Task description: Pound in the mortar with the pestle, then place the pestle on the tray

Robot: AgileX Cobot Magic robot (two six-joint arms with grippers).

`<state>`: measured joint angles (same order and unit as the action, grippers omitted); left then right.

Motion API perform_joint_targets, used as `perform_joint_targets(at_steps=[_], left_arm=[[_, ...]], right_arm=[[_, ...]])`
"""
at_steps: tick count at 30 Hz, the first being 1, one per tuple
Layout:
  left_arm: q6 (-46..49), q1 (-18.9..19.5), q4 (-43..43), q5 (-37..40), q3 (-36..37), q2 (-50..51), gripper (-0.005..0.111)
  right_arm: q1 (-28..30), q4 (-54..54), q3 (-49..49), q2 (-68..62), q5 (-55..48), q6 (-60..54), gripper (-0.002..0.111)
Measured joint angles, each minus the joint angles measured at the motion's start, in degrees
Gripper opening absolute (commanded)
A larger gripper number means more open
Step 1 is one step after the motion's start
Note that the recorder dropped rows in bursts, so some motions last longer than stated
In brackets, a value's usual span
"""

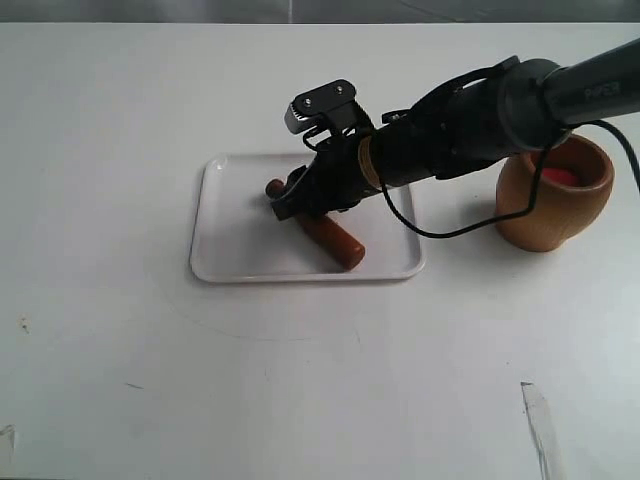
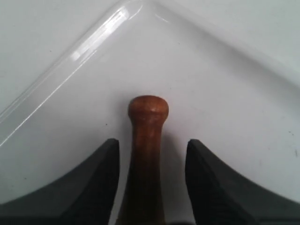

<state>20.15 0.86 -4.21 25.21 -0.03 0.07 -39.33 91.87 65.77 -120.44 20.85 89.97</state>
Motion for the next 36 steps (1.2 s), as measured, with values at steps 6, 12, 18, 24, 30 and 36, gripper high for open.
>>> perform_joint_targets(at_steps=[6, 12, 18, 24, 30, 36], left_arm=[[0.0, 0.0, 0.0, 0.0, 0.0, 0.0, 0.0], [0.0, 0.0, 0.0, 0.0, 0.0, 0.0, 0.0], [0.0, 0.0, 0.0, 0.0, 0.0, 0.0, 0.0], [0.0, 0.0, 0.0, 0.0, 0.0, 0.0, 0.0], [0.0, 0.0, 0.0, 0.0, 0.0, 0.0, 0.0], [0.0, 0.0, 0.0, 0.0, 0.0, 0.0, 0.0]], right_arm=[[0.0, 0.07, 0.0, 0.43, 0.0, 0.1, 0.044], [0.0, 0.4, 0.0, 4.73, 0.0, 0.1, 0.011], [0.0, 3.43, 0.0, 14.26, -1.19, 0.13, 0.0], [0.0, 4.83, 0.0, 27.44, -3.95, 0.13, 0.0], [0.0, 7.12, -0.9, 44.75, -4.71, 0.13, 0.0], [0.0, 7.76, -10.74, 59.08, -8.96, 0.13, 0.0]])
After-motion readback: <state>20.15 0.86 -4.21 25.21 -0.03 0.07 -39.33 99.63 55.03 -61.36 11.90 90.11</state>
